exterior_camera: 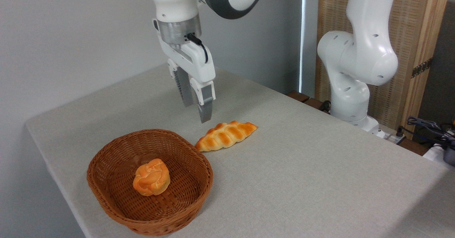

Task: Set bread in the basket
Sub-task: 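Move the open gripper over the golden bread roll and lower it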

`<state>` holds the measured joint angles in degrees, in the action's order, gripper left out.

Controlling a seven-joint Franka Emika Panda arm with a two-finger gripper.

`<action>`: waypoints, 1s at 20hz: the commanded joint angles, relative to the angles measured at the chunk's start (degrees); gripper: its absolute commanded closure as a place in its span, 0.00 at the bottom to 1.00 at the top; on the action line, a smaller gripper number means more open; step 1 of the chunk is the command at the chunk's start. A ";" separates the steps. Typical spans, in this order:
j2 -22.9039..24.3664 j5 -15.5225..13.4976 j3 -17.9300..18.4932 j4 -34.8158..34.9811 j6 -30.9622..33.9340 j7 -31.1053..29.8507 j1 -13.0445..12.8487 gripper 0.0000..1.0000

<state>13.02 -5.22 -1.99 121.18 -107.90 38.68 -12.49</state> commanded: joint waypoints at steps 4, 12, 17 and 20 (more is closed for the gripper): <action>4.20 0.56 0.94 7.57 -3.36 1.31 -1.40 0.00; 7.72 0.56 0.94 13.02 -5.21 2.18 -1.31 0.00; 9.92 0.47 0.85 18.30 -6.62 5.70 -1.49 0.00; 9.92 0.47 0.85 19.10 -7.94 5.79 -2.19 0.00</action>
<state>21.53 -5.15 -1.85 138.28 -113.56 43.75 -13.35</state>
